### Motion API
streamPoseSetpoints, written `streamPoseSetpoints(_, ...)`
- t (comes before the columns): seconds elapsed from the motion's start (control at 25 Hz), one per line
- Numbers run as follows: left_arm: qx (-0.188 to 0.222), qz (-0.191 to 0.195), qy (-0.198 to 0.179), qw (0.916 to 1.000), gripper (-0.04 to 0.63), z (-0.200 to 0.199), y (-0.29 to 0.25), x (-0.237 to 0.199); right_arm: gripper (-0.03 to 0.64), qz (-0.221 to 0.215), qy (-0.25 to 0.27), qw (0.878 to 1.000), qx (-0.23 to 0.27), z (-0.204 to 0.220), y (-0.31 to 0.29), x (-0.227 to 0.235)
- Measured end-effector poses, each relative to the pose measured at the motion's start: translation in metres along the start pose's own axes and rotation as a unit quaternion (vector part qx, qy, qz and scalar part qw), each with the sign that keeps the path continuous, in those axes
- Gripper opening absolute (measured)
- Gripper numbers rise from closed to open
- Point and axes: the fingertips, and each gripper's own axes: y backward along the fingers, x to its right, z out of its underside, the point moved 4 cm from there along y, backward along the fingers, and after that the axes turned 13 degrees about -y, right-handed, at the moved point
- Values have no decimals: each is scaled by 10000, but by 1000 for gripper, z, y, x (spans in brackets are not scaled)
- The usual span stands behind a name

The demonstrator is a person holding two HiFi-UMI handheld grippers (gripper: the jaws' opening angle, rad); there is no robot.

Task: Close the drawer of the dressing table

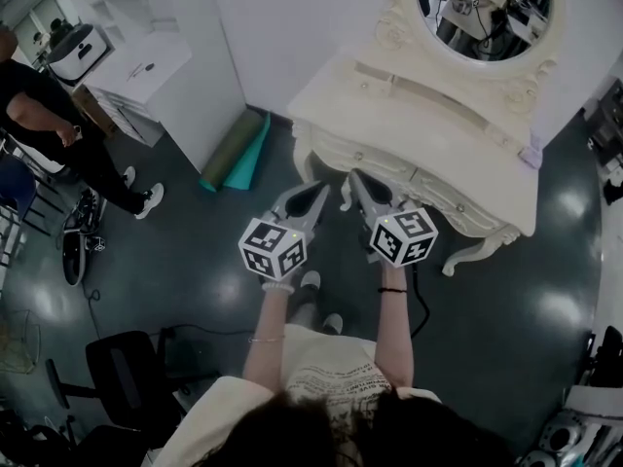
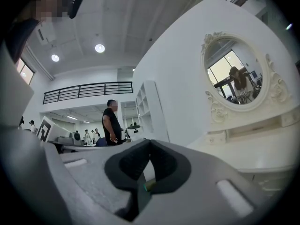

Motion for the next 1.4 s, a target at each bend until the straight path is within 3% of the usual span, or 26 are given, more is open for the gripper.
streamPoseSetpoints(1.4, -228, 610, 248, 9976, 0, 17, -159, -106, 3, 473, -77, 9984, -302, -31, -119, 120)
